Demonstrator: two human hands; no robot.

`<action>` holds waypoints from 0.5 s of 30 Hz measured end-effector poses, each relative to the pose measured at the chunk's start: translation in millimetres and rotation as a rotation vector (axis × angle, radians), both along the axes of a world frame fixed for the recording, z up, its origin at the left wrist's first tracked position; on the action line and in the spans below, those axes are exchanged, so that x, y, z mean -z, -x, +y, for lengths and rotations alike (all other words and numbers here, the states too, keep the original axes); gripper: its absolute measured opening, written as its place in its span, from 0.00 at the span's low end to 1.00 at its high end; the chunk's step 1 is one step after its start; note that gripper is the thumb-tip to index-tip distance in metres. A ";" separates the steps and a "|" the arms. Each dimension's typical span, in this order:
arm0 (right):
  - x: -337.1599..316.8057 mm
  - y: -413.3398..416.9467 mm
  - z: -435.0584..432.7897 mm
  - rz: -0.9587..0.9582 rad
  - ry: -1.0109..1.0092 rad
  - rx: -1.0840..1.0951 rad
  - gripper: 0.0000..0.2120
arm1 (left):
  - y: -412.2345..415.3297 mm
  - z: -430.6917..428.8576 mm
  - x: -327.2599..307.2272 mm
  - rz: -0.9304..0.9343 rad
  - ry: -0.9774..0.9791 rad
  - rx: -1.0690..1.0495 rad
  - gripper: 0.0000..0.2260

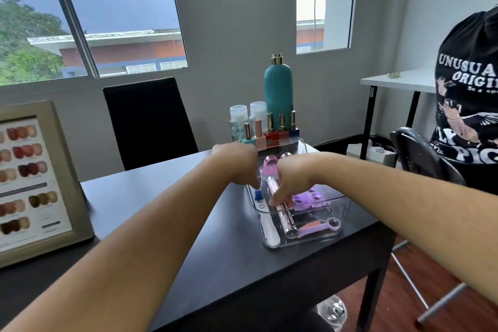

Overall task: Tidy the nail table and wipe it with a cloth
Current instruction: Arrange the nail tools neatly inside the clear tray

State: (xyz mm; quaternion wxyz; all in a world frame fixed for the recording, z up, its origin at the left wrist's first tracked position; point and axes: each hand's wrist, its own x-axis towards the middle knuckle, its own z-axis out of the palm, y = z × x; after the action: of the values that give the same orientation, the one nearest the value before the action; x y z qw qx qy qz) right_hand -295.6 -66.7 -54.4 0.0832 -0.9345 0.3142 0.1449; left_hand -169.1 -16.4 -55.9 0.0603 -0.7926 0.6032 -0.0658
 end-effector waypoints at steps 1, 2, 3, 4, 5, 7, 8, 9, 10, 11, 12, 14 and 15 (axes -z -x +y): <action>0.5 -2.0 0.7 0.000 0.005 -0.003 0.20 | 0.7 -0.3 0.3 -0.018 0.005 -0.015 0.16; 0.7 -4.1 1.4 -0.005 0.010 -0.005 0.20 | 1.4 -0.4 1.1 -0.040 0.009 -0.030 0.17; 0.6 -5.7 2.2 -0.009 0.012 -0.008 0.20 | 2.1 -0.3 2.2 -0.065 0.011 -0.043 0.19; 0.1 -6.6 2.8 -0.013 0.012 -0.011 0.19 | 3.2 -0.1 3.3 -0.087 0.010 -0.056 0.21; -0.5 -6.7 3.2 -0.016 0.008 -0.014 0.19 | 4.5 0.1 4.2 -0.107 0.009 -0.066 0.23; -2.7 -3.6 3.8 -0.032 -0.014 -0.013 0.17 | 7.5 0.3 5.6 -0.139 0.005 -0.079 0.25; -4.6 -1.0 3.8 -0.046 -0.027 -0.008 0.15 | 9.4 0.2 6.3 -0.149 0.002 -0.079 0.24; -6.8 2.6 3.6 -0.067 -0.033 -0.002 0.15 | 11.2 0.1 7.0 -0.156 -0.003 -0.080 0.23; -9.4 6.4 2.6 -0.095 -0.035 0.005 0.14 | 13.3 -0.2 7.9 -0.158 -0.010 -0.085 0.22; -12.1 10.8 1.2 -0.129 -0.033 0.012 0.14 | 15.7 -0.4 8.7 -0.158 -0.018 -0.095 0.21; -15.1 15.7 -0.7 -0.165 -0.028 0.017 0.13 | 18.1 -0.5 9.6 -0.159 -0.029 -0.105 0.20; -20.7 25.9 -5.5 -0.237 -0.018 0.032 0.14 | 22.8 -0.1 11.3 -0.156 -0.036 -0.119 0.17; -22.6 31.1 -8.2 -0.272 -0.012 0.038 0.15 | 25.3 0.5 11.6 -0.147 -0.024 -0.124 0.16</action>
State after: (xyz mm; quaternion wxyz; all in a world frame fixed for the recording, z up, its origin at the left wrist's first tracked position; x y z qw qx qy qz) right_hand -326.7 -74.9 -31.8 0.1334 -0.9390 0.3166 0.0174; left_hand -194.3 -15.9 -67.5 0.1179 -0.8206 0.5478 -0.1127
